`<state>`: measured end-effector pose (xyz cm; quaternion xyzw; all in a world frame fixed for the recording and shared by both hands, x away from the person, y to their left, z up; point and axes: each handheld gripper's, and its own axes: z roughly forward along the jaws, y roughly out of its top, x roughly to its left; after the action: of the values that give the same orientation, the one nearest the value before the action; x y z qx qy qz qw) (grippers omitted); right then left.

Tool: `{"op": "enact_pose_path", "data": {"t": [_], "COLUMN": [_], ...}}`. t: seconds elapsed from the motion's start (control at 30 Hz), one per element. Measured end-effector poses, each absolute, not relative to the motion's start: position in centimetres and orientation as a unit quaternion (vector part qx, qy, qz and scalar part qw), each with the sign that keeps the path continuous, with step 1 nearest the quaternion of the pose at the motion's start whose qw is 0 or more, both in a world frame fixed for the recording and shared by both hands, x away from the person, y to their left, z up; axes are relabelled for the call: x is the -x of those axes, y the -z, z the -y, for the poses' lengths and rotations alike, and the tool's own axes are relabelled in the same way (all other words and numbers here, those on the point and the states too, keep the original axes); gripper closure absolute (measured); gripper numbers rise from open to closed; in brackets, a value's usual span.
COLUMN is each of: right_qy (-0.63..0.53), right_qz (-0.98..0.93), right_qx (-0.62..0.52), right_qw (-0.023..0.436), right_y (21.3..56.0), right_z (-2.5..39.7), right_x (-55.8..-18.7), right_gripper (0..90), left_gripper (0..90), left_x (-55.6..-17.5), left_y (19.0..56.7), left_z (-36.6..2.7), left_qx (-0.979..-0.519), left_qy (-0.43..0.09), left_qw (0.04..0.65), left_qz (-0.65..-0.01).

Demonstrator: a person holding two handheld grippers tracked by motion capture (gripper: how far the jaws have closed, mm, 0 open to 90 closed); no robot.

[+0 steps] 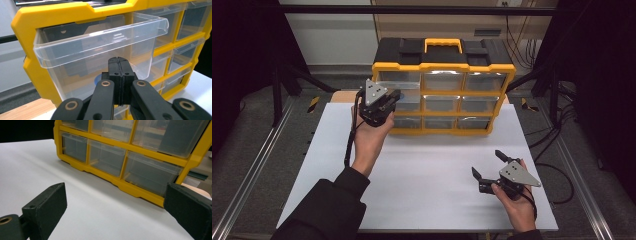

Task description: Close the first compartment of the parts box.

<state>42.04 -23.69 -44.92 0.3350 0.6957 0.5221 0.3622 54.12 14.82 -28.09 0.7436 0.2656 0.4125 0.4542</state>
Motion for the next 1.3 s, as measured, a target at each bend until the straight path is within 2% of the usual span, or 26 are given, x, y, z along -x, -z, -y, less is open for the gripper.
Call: {"op": "enact_pose_path", "data": {"t": [1.3], "right_qy": [-0.522], "right_qz": [-0.697], "right_qx": [-0.341], "right_qw": [0.354], "right_y": [45.03], "right_z": [23.61], "right_x": [-42.12], "right_gripper": [5.2], "left_gripper": [89.5], "left_x": [-54.75], "left_y": [27.92], "left_z": [-15.02], "left_qx": [-0.741], "left_qy": [-0.420], "left_qw": [0.451], "left_qz": [-0.266]}}
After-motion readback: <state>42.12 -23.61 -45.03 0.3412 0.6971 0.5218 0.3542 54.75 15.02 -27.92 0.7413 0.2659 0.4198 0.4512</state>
